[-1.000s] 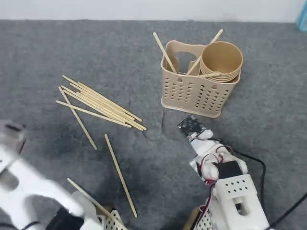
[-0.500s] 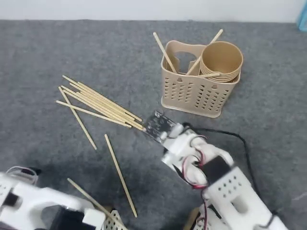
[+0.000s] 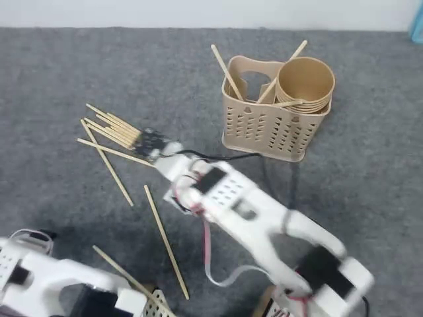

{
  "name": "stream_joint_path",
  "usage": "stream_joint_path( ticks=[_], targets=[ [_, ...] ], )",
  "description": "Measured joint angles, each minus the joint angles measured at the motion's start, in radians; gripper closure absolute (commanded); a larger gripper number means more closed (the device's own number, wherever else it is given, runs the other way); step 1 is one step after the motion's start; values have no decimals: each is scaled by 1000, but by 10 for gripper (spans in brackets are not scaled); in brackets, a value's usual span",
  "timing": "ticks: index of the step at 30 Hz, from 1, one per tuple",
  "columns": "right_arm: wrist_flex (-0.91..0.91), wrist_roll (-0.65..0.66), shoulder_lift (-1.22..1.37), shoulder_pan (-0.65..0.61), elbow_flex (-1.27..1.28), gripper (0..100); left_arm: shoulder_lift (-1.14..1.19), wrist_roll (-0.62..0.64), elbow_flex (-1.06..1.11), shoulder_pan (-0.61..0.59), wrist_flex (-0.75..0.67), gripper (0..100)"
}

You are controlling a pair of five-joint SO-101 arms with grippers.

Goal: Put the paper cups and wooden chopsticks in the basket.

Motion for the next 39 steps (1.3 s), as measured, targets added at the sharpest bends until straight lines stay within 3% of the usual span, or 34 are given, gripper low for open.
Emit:
stream_joint_path(
  ticks=[12,31,39],
  targets=[
    [137,-61,445,-72,-506,714,-3,-5,23,35,-41,673],
    [187,-68,520,-78,-560,714,-3,-2,23,48,-41,673],
    [203,-245,505,-109,-571,714,-3,-2,23,48,-41,673]
  ],
)
